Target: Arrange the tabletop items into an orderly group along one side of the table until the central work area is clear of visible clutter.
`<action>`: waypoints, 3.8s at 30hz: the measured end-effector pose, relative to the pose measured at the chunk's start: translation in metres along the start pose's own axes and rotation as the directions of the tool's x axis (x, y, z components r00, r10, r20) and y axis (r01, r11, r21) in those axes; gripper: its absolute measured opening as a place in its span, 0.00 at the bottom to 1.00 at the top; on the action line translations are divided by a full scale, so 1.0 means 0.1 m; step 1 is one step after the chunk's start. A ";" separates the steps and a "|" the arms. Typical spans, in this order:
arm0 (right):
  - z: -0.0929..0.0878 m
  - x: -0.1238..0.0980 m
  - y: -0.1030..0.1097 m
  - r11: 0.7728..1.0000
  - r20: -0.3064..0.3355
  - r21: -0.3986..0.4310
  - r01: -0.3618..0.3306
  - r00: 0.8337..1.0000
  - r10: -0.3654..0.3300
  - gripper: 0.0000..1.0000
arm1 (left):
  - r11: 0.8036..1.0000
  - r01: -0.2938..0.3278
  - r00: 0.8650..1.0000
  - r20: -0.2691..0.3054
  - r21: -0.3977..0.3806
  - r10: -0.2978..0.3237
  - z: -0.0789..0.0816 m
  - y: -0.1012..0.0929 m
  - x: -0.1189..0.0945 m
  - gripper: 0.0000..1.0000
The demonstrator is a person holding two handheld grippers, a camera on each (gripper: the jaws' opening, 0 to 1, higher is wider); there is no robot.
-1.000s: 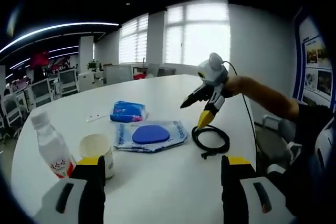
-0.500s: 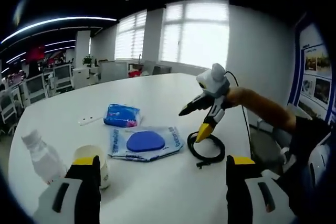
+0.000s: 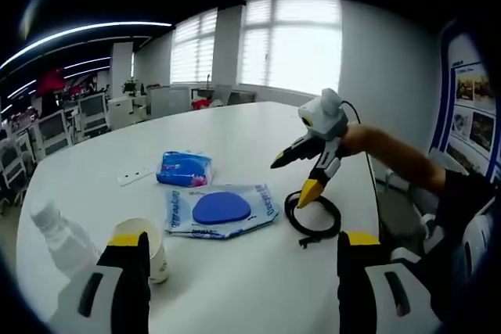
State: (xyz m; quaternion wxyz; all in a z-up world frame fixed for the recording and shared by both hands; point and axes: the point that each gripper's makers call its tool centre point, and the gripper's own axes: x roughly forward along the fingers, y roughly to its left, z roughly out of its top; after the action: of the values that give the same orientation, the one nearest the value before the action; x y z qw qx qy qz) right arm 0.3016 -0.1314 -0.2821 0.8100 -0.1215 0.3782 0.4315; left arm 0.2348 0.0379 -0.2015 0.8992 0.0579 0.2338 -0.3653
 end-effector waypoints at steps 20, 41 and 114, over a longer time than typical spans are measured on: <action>-0.04 0.05 -0.06 1.000 -0.012 -0.004 -0.004 1.000 0.004 0.94 | 1.000 0.011 0.999 -0.030 -0.019 -0.011 0.06 0.11 0.11 0.97; -0.04 -0.01 0.03 0.998 0.043 0.039 -0.044 0.998 0.043 0.78 | 0.997 0.033 0.998 -0.051 -0.074 -0.037 0.18 0.37 0.34 0.87; 0.10 0.05 0.04 0.980 0.094 0.137 -0.147 0.986 0.135 0.64 | 0.970 0.032 0.969 -0.230 -0.242 -0.089 0.15 0.79 1.06 0.85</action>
State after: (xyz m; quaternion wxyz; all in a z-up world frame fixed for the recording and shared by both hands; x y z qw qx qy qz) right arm 0.3050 -0.1205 -0.2776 0.7991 -0.0176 0.3815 0.4642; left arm 0.3604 0.0243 -0.2425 0.8533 -0.0130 0.3839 -0.3527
